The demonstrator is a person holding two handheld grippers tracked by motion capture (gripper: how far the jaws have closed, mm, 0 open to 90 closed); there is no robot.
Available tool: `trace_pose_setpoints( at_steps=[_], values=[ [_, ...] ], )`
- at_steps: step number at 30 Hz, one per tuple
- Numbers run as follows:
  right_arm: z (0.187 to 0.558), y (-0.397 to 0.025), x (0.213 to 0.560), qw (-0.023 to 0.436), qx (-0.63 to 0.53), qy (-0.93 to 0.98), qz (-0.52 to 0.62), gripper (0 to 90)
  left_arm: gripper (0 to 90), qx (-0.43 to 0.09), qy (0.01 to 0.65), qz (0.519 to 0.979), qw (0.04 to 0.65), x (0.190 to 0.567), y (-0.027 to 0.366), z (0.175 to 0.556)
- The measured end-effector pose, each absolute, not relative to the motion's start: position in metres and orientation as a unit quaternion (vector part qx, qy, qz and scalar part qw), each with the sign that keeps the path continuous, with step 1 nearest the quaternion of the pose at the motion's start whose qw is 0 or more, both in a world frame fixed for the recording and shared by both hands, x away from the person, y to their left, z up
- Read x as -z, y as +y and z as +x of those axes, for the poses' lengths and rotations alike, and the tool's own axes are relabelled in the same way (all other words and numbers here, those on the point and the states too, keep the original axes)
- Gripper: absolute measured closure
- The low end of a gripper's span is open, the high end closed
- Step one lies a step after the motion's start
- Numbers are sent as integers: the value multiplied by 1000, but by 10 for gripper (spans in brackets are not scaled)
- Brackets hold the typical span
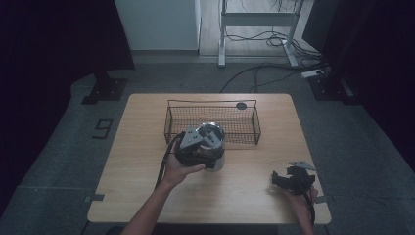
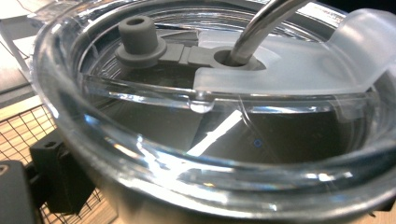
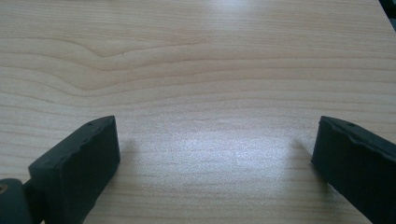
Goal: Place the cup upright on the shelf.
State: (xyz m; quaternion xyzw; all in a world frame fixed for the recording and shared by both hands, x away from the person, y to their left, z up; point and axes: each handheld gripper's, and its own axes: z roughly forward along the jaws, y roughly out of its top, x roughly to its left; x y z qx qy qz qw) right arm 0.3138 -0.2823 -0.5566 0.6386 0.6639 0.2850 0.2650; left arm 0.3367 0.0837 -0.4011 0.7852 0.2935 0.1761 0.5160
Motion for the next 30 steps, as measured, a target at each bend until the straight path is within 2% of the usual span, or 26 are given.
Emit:
trace_pose_setpoints(
  at_steps=[30],
  values=[
    [314, -282, 556, 264, -285, 664, 639, 6, 42, -185, 318, 773, 517, 385, 95, 371]
  ],
)
